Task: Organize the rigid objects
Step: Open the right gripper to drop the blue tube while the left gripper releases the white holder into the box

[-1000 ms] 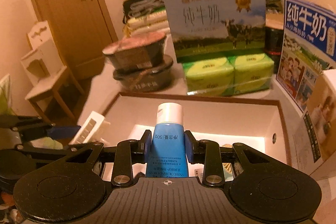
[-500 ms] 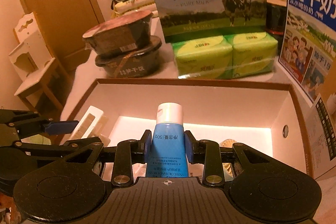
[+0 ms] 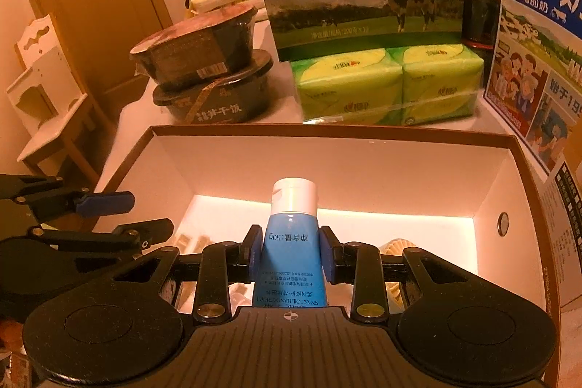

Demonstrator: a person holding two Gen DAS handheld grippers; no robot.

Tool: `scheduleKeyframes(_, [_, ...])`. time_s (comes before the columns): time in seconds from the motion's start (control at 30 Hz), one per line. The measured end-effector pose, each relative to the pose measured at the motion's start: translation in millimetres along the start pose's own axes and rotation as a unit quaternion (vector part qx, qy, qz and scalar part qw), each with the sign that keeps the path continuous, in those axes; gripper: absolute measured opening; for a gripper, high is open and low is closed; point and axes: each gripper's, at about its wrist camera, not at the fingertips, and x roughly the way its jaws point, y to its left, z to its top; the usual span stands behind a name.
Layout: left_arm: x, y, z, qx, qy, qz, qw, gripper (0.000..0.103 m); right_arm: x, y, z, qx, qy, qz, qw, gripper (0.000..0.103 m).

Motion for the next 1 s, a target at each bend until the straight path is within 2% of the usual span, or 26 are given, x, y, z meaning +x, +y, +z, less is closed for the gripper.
scheduleKeyframes(0.23, [-4, 4, -3, 0.000, -0.004, 0.003, 1.0000, 0.042, -3, 3, 1, -0.012, -0.015, -0.005, 1.000, 0.034])
scheduleKeyframes(0.53, [-14, 5, -5, -0.004, -0.012, 0.000, 0.9999, 0.044, -16, 6, 6, -0.014, -0.025, 0.011, 1.000, 0.035])
scheduleKeyframes(1.0, [-46, 5, -18, -0.018, -0.026, -0.011, 0.9994, 0.046, -56, 2, -17, -0.003, -0.029, 0.027, 0.999, 0.039])
